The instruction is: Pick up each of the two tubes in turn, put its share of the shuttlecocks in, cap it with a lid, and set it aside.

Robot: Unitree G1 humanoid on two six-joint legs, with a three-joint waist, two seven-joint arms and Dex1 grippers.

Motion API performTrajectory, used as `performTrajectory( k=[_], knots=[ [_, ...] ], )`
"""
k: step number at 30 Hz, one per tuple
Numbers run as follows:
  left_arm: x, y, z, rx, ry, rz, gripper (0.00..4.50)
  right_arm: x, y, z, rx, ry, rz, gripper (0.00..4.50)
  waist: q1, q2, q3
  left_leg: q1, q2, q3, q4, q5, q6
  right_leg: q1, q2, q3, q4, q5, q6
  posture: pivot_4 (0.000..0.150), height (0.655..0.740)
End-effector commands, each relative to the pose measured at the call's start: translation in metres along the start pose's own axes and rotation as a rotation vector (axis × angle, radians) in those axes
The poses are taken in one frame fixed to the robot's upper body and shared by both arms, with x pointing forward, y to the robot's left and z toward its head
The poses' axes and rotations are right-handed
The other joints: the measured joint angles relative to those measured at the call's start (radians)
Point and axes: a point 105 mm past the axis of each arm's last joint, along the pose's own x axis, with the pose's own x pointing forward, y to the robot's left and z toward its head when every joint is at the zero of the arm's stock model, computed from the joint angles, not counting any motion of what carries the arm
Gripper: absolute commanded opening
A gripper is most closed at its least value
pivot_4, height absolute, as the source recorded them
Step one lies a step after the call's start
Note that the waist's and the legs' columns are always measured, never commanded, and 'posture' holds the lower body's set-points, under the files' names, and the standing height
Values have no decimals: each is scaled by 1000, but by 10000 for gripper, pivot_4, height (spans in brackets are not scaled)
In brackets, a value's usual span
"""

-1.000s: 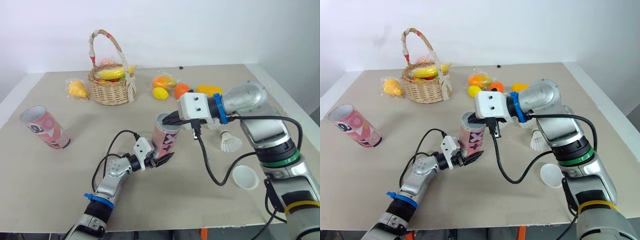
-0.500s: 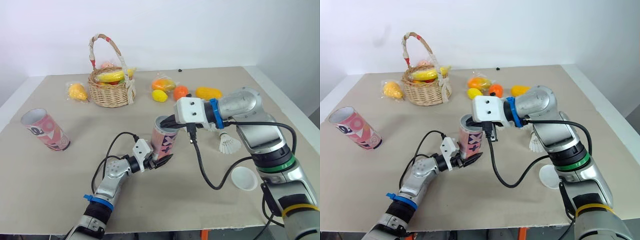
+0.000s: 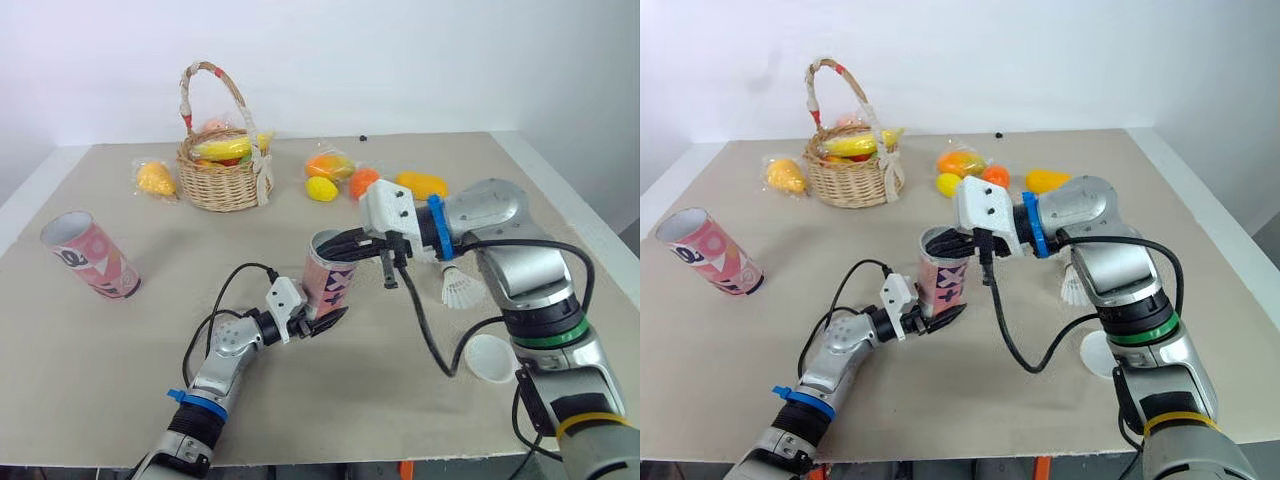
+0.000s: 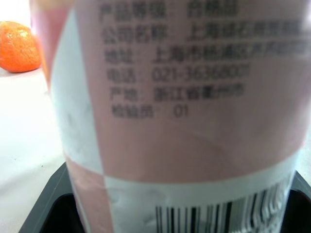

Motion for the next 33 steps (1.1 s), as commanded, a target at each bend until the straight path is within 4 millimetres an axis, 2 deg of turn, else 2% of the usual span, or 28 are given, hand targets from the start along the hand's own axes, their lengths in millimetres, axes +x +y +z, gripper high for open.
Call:
performTrajectory(
  k=[1,4,5,6,8,10,14,18,23,29,33],
  knots=[
    [-6,-8,-23,-81,75,-8,32557,-11,9,24,33,-123,37,17795,0,-1,1,-1,-1,0,0,0,0,-1,-1,0,0,0,1,1500,7400],
    [-8,-9,-23,-81,79,-19,32557,-24,6,36,103,-211,8,31067,1,-2,2,-5,-3,1,1,-1,-1,-3,-4,1,-1,-1,3,1500,7400],
    [-9,-9,-23,-81,82,-23,36028,-29,7,39,126,-235,2,35343,3,-3,3,-6,-3,0,1,-2,0,-3,-4,1,-1,-1,4,1500,7400],
    [-10,-9,-23,-80,85,-26,40596,-34,7,41,146,-257,-7,41887,3,-4,3,-6,-3,-1,3,-2,0,-3,-5,0,-1,-1,4,1500,7400],
    [-12,-9,-22,-81,89,-30,43712,-41,9,43,179,-280,-18,44812,3,-7,6,-7,-3,-1,4,-2,0,-3,-4,0,-1,-1,4,1500,7400],
    [-16,-8,-23,-80,99,-33,43712,-51,16,34,223,-248,-25,44812,2,-9,7,-8,-2,-2,5,-2,0,-3,-4,-1,-1,-1,4,1500,7400],
    [-25,-5,-23,-63,120,-46,43712,-54,37,-6,300,-108,-43,44812,-2,-11,9,-8,-2,-2,5,-4,2,-3,-4,-1,-1,-2,4,1500,7400],
    [-37,2,-20,-36,142,-56,43712,-47,46,-22,339,-117,-83,44812,-15,-8,10,-6,-1,1,6,-7,6,-4,2,3,0,-2,2,1500,7400],
    [-44,6,-20,-22,162,-65,43712,-36,48,-29,336,-106,-102,44812,-17,-10,12,-1,5,1,6,-7,6,-2,10,4,3,-4,3,1500,7400],
    [-46,9,-15,-4,165,-80,43712,-12,50,-12,270,-134,-58,44812,-24,-10,12,1,12,2,7,-7,6,-2,17,6,4,-2,-1,1500,7400],
    [-44,10,-11,4,163,-91,43712,14,47,12,195,-179,-15,44812,-24,-10,13,1,15,3,8,-7,6,-4,21,6,6,-1,-4,1500,7400]
  ],
)
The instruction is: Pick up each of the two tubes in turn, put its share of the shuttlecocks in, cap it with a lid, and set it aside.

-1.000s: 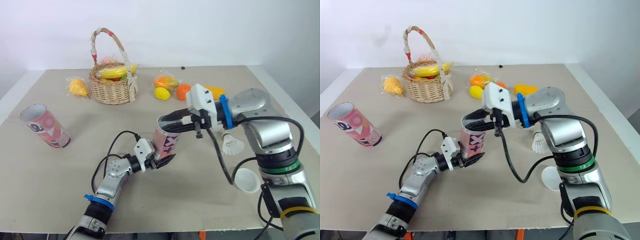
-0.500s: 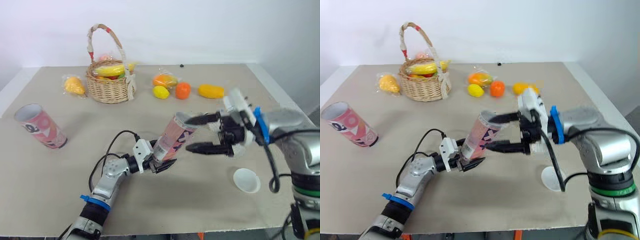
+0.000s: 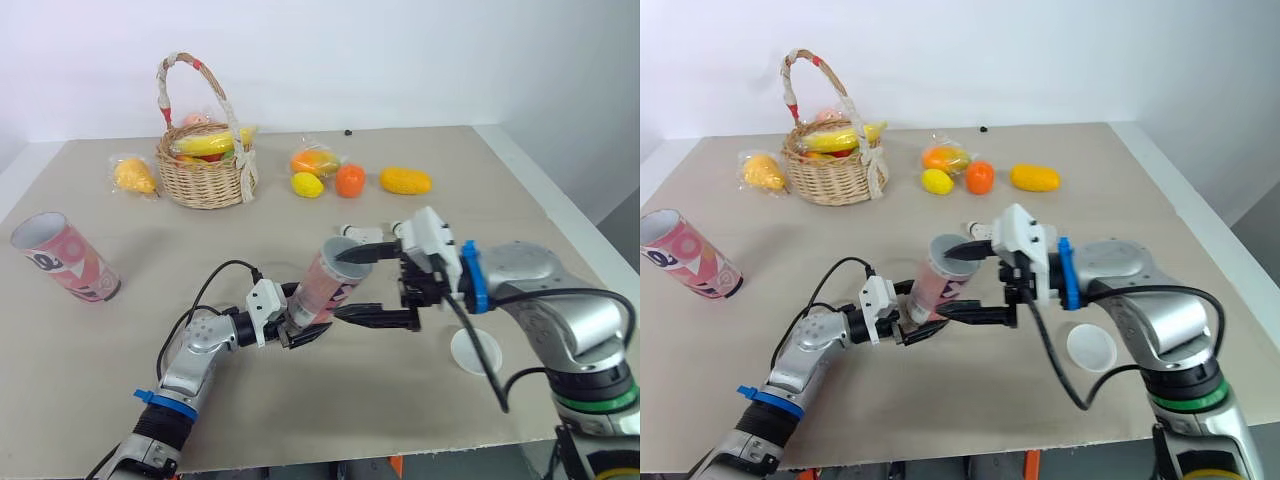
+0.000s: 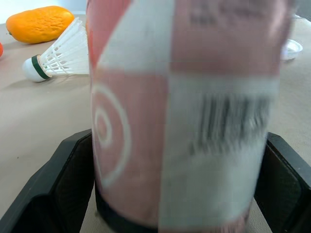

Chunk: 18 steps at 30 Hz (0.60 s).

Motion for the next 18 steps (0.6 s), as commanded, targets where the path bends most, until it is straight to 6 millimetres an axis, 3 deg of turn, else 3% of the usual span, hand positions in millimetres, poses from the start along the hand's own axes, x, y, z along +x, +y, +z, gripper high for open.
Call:
performTrajectory(
  k=[1,5,10,15,18],
  knots=[
    [-6,-2,-16,-45,67,-4,43712,18,6,17,-71,-24,42,44812,1,-1,1,0,0,0,0,0,0,0,0,0,1,0,-1,1500,7400],
    [-5,-3,-15,-50,61,-8,43712,27,8,23,-89,-38,84,44812,3,-2,2,-1,0,-1,1,0,0,-1,-1,-2,4,-2,-2,1500,7400],
    [-8,-4,-14,-59,60,-9,43712,21,3,41,-110,-88,79,44812,2,-2,3,-1,0,0,1,0,0,-1,-3,-1,5,-2,-3,1500,7400],
    [-20,2,-11,-64,64,21,43712,-5,-6,78,-76,-261,13,44812,2,-2,4,-1,0,-1,1,0,0,-2,-3,-1,6,-2,-4,1500,7400],
    [-37,8,-8,-55,87,41,43712,-25,-8,83,-39,-295,-43,44812,1,-3,4,-1,0,-1,1,0,0,-2,-3,-1,7,-1,-7,1500,7400]
  ],
)
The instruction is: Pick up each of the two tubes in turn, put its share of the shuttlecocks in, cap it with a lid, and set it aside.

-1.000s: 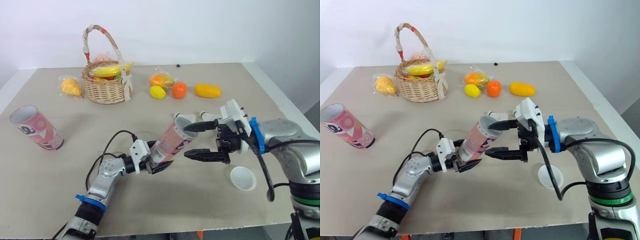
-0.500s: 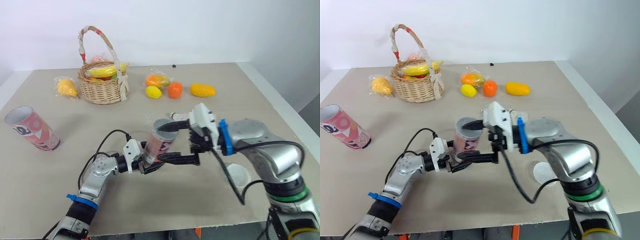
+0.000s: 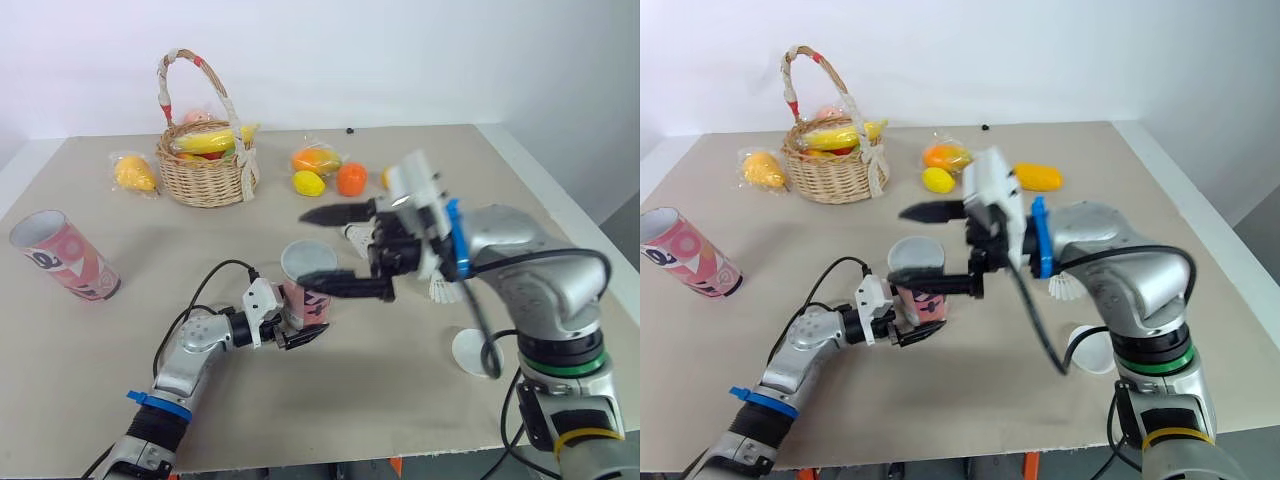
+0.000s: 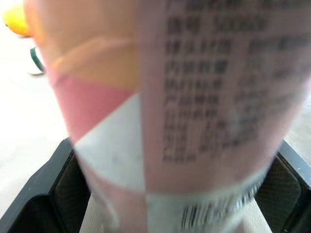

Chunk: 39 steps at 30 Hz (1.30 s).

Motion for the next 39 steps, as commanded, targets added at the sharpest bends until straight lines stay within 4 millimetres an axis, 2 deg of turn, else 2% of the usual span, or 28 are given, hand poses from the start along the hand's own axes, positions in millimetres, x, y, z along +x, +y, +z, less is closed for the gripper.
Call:
performTrajectory(
  k=[1,3,5,7,9,11,14,19,21,27,34,37,38,39],
  knots=[
    [-32,8,-8,-34,76,39,43712,-26,2,15,15,-38,-73,44812,0,0,0,0,0,0,0,0,0,0,0,0,0,0,0,1500,7400],
    [-46,10,-6,-31,104,36,43712,-40,3,4,57,6,-117,44812,0,-2,1,-1,1,-1,0,0,0,0,-1,-2,0,-1,-2,1500,7400],
    [-65,15,-1,-12,140,32,43712,-54,6,-44,104,150,-205,44812,0,-1,1,0,0,-1,-1,-1,0,0,-2,-2,1,-4,-2,1500,7400],
    [-75,17,6,3,162,9,43712,-61,12,-89,115,256,-261,44812,1,-3,2,0,0,-1,-1,-2,1,0,-2,-2,1,-6,-2,1500,7400],
    [-74,16,12,6,164,-28,43712,-53,16,-115,111,247,-285,44812,0,0,6,-1,1,-1,-1,-3,-1,-1,-2,-3,2,-10,2,1500,7400],
    [-72,14,17,3,162,-56,43712,-46,16,-128,93,232,-303,44812,-2,5,13,-1,0,1,0,-3,-1,-2,-2,-1,4,-10,4,1500,7400],
    [-58,7,27,9,145,-117,43712,-30,12,-148,64,226,-305,44812,-1,0,18,-1,-1,1,2,-2,-2,-3,-1,1,4,-7,7,1500,7400],
    [-42,-2,32,5,127,-159,43712,-14,3,-154,19,215,-278,44812,1,-3,20,-3,-2,2,4,-2,-3,-3,-3,1,4,-5,8,1500,7400],
    [-39,-3,33,6,125,-164,43712,-8,2,-155,15,209,-264,44812,1,-3,21,-4,-2,2,5,-2,-3,-3,-3,1,4,-2,3,1500,7400],
    [-35,-3,31,13,130,-167,43712,5,3,-158,25,196,-223,44812,3,-3,21,-4,-2,1,5,-2,-4,-3,-2,1,4,-2,3,1500,7400],
    [-34,-2,33,22,128,-161,43712,9,3,-165,23,216,-207,44812,5,-3,21,-4,-2,1,7,-2,-4,-2,-2,0,4,-2,3,1500,7400],
    [-34,-1,35,28,125,-158,45000,9,2,-163,24,207,-211,36927,5,-3,21,-4,-2,1,7,-2,-4,-3,-2,1,5,-2,3,1500,7400],
    [-35,0,38,32,121,-153,45000,8,2,-162,25,204,-212,33029,5,-3,21,-4,-2,1,7,-2,-4,-2,-2,1,5,-2,3,1500,7400],
    [-36,3,44,37,108,-143,45000,7,2,-160,29,196,-218,33029,5,-3,21,-4,-2,1,7,-2,-4,-2,-2,0,5,-2,3,1500,7400]
  ],
)
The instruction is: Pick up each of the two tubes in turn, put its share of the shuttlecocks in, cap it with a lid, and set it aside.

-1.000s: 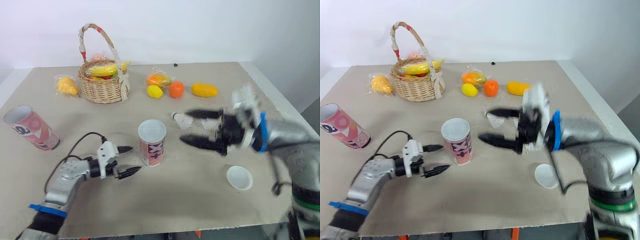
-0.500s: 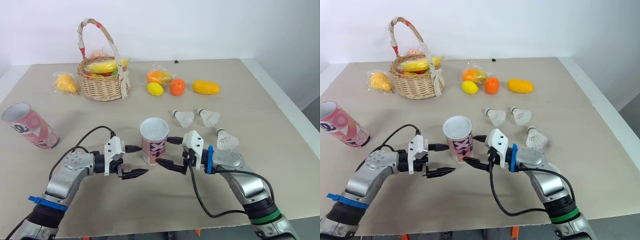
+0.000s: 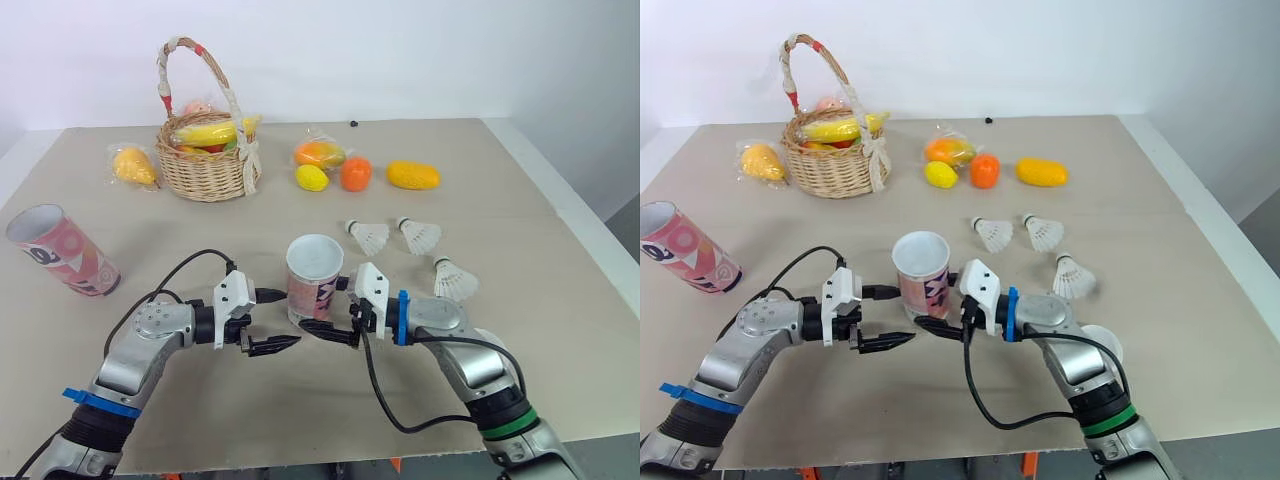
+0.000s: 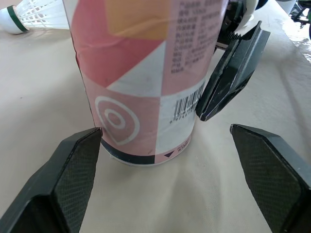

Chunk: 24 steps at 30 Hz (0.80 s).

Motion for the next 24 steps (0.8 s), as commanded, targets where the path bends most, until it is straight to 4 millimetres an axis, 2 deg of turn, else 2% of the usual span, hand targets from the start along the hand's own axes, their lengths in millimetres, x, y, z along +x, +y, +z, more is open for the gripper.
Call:
performTrajectory(
  k=[1,5,8,10,14,16,19,24],
  knots=[
    [-6,6,26,66,-47,19,45000,-2,-1,13,-18,-45,-4,33029,0,0,0,0,0,0,0,0,0,0,0,0,0,0,0,1500,7400],
    [-18,12,50,84,-77,49,45000,-15,-3,23,13,-86,-51,33029,4,0,0,-2,1,-1,2,0,0,0,0,-1,1,0,0,1500,7400],
    [-28,24,94,134,-177,122,45000,-49,-17,51,92,-201,-208,33029,10,0,1,-4,1,-2,5,0,0,-2,0,-2,2,0,0,1500,7400],
    [-27,26,113,161,-222,133,45000,-70,-26,58,126,-235,-317,33029,21,0,1,-9,1,-3,11,-1,-2,-3,0,-4,5,0,1,1500,7400],
    [-4,24,129,181,-273,120,45000,-117,-49,64,198,-290,-556,33029,21,0,1,-8,-2,-3,13,-1,-2,0,-4,-3,3,2,6,1500,7400],
    [12,19,126,167,-283,95,45000,-140,-61,64,196,-297,-667,33029,21,0,1,-6,-6,-2,13,-1,-3,2,-5,-1,1,4,8,1500,7400],
    [44,9,120,146,-292,45,45000,-187,-85,61,164,-284,-893,33029,21,0,1,-7,-10,-1,14,-1,-3,2,-7,1,1,5,11,1500,7400],
    [77,-3,122,109,-338,-17,45000,-243,-97,44,135,-207,-1132,33029,20,0,1,-8,-14,0,14,-1,-3,1,-11,2,0,5,14,1500,7400]
  ],
)
